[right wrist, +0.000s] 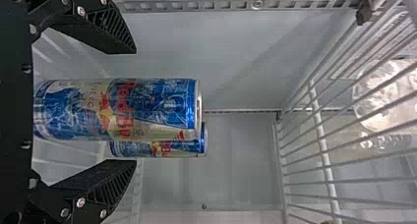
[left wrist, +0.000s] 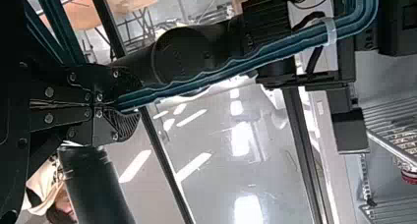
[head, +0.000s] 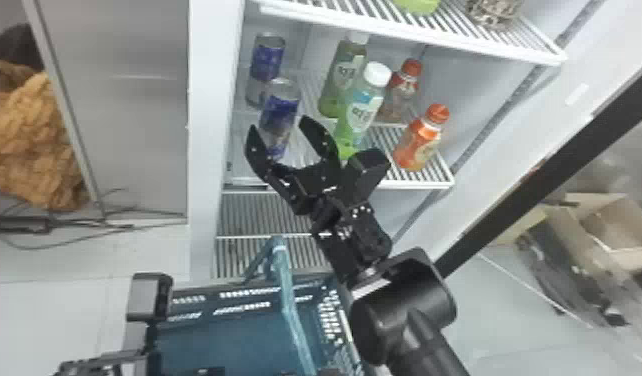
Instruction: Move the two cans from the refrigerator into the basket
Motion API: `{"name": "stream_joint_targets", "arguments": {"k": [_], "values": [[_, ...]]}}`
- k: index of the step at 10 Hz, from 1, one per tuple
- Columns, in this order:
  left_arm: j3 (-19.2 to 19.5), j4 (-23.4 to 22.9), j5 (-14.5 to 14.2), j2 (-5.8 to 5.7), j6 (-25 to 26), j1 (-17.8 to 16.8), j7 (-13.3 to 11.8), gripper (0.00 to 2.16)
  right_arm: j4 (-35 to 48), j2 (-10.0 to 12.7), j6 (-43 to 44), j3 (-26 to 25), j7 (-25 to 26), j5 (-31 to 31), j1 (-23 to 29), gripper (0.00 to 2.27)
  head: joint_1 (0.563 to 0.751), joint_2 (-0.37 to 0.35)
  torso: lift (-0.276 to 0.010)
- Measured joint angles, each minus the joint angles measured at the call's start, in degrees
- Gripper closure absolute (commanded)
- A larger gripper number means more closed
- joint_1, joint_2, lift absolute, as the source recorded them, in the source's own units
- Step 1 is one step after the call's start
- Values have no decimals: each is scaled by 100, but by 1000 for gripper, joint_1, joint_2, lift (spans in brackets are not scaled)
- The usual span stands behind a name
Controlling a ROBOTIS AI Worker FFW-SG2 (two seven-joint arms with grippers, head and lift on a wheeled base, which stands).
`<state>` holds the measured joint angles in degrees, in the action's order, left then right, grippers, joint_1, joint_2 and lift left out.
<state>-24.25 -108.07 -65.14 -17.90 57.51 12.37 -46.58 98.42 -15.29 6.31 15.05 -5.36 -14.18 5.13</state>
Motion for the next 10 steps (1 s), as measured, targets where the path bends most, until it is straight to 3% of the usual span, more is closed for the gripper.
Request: {"name": "stream_joint_targets", "arguments": {"k": [3, 5, 10], "values": [[-20, 12, -19, -3, 0, -14, 0, 1190, -305, 21, 49, 102, 44, 12, -293, 279, 695, -322, -276], [-25, 14, -29, -3, 1, -15, 6, 1190, -426, 26, 96, 124, 44, 7, -407, 915, 695, -320, -276], [-22, 14, -13, -3, 40, -28, 9, 1190, -244, -22, 307, 124, 35, -141, -298, 987, 695, -323, -276]]}}
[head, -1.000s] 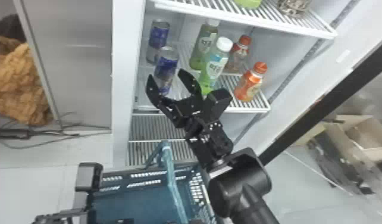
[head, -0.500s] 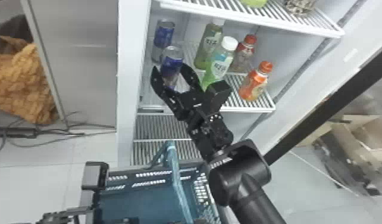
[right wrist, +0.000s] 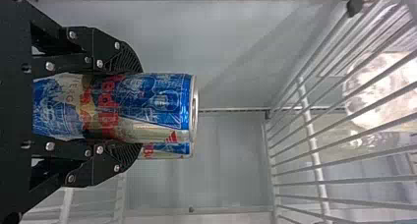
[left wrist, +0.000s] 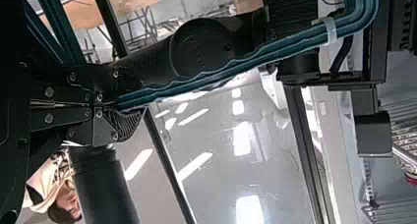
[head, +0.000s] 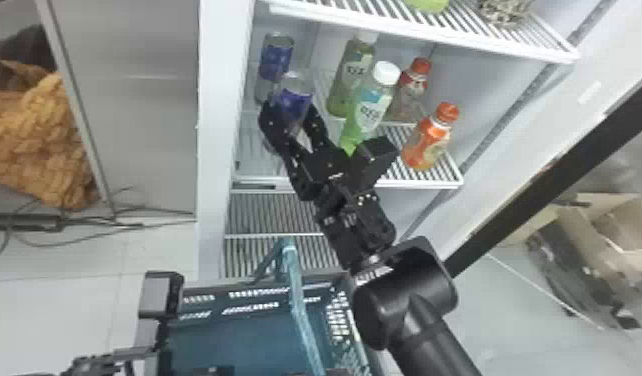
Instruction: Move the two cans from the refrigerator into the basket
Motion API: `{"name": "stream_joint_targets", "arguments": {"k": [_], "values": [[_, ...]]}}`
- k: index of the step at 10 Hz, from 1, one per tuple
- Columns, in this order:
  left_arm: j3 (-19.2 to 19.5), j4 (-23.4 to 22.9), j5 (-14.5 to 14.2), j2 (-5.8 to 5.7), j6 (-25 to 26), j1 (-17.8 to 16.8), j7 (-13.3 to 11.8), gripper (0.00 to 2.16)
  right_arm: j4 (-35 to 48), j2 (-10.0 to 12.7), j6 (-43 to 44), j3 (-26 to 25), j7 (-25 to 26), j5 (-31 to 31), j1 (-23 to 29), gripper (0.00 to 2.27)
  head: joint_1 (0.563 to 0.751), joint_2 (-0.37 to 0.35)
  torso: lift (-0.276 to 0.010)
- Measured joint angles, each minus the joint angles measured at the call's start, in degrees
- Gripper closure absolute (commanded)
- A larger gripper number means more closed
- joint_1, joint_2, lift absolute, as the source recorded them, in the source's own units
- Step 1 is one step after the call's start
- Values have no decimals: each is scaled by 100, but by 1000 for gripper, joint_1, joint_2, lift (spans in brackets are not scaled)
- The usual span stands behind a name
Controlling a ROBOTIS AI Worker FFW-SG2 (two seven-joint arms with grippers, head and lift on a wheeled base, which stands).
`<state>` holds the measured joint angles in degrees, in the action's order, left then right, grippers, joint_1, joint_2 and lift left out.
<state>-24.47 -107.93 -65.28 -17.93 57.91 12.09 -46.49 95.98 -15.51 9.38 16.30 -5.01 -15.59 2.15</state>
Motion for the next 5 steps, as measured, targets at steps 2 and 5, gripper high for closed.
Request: {"name": "stream_joint_targets", "arguments": {"k": [2, 5], "values": [[6, 0, 2, 1, 2, 0, 0, 1190, 458, -58, -139, -158, -64, -25, 266, 987, 695, -332, -276], [34, 0, -7, 9, 2, 14, 0, 1190, 1273, -80, -564, -548, -208, -33, 807, 986, 695, -350, -276]]}}
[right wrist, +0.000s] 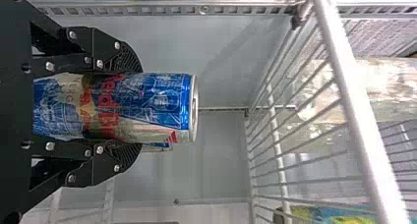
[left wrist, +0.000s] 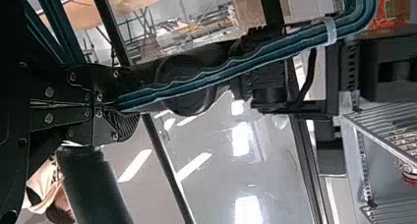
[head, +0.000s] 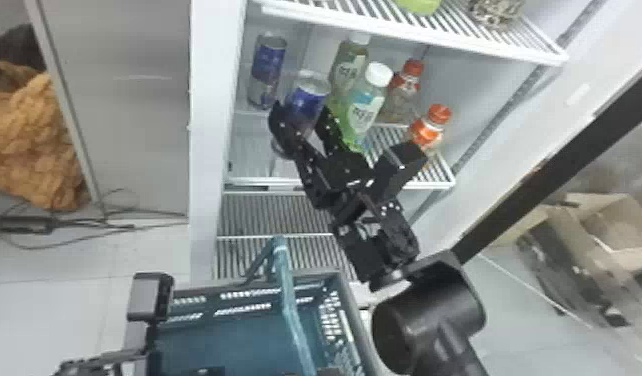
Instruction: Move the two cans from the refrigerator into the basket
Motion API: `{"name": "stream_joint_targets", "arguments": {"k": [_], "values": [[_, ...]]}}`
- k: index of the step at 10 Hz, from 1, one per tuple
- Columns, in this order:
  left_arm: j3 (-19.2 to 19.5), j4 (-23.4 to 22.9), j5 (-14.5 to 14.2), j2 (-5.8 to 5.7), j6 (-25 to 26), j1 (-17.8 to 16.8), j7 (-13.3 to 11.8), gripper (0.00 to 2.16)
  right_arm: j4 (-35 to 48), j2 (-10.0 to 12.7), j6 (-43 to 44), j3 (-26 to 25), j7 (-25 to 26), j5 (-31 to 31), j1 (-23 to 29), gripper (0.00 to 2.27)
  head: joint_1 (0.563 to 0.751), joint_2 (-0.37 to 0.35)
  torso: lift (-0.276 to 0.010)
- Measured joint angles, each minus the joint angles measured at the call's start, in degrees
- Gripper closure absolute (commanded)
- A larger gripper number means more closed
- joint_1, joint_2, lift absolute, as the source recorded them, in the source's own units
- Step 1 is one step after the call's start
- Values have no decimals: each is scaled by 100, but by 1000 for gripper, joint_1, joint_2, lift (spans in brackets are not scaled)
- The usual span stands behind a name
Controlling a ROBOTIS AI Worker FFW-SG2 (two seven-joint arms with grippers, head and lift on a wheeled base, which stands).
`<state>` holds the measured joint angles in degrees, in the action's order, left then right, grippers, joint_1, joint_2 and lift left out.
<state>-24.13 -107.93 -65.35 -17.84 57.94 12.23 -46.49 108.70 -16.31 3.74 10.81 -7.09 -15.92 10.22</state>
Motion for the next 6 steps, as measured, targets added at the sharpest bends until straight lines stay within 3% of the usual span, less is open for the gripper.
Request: {"name": "stream_joint_targets", "arguments": {"k": [6], "values": [[23, 0, -12, -7, 12, 13, 0, 1190, 1693, -15, -599, -685, -166, -175, 1445, 986, 695, -350, -276]]}}
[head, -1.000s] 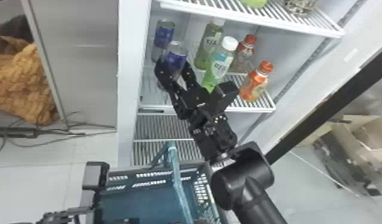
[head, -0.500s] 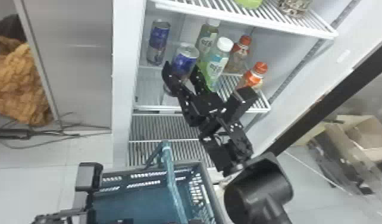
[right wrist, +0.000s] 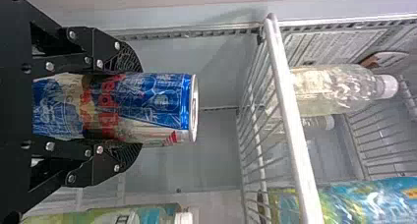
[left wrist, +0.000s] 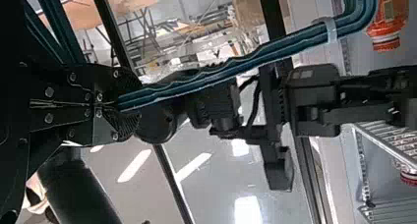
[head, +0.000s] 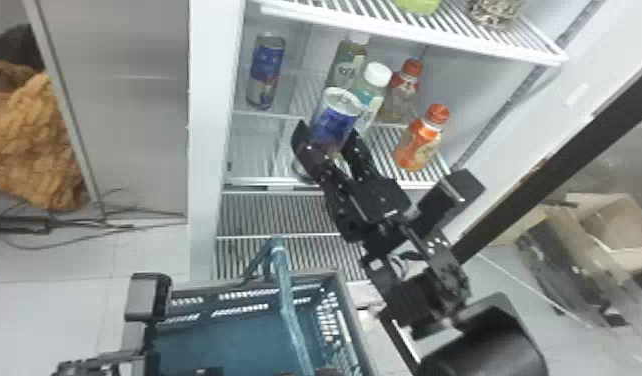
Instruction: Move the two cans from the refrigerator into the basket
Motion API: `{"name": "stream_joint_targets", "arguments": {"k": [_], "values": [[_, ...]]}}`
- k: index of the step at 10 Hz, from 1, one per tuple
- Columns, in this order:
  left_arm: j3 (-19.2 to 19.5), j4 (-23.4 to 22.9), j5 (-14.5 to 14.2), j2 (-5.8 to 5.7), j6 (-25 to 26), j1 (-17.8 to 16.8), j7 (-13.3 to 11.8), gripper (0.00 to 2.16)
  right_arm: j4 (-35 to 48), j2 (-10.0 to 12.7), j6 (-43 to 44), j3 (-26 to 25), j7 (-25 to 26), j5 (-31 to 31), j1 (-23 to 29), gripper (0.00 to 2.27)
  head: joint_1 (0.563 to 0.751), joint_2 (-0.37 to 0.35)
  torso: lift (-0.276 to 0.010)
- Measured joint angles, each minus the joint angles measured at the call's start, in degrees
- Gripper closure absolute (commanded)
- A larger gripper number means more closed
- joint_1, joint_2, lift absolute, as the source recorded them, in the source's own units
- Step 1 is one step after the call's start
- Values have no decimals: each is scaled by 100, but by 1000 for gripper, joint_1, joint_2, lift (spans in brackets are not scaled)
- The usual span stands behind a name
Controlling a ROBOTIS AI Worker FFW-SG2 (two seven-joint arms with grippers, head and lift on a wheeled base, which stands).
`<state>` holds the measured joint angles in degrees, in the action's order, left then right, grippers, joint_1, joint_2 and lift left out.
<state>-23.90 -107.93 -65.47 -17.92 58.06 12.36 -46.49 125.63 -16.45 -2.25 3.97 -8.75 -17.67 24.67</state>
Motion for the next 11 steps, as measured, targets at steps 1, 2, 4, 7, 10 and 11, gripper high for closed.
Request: {"name": "stream_joint_targets", "arguments": {"k": [1, 2, 4, 7, 10, 11], "values": [[8, 0, -1, 4, 1, 6, 0, 1190, 472, 55, -143, -240, -11, -5, 409, 986, 695, -350, -276], [26, 0, -2, 10, 1, 24, 0, 1190, 840, 146, -225, -479, -13, -5, 781, 986, 695, -350, -276], [48, 0, -1, 16, 1, 43, 0, 1190, 1529, 346, -566, -926, -12, -16, 1522, 986, 695, -350, -276], [55, 0, 13, 19, 1, 50, 0, 1190, 2130, 495, -1047, -1169, -33, -134, 2246, 986, 695, -350, -276], [67, 0, 22, 25, 1, 58, 0, 1190, 2335, 581, -1516, -1155, -114, -254, 2612, 986, 695, -350, -276], [69, 0, 20, 25, 1, 66, 0, 1190, 2351, 583, -1648, -1164, -118, -342, 2685, 986, 695, -350, -276]]}}
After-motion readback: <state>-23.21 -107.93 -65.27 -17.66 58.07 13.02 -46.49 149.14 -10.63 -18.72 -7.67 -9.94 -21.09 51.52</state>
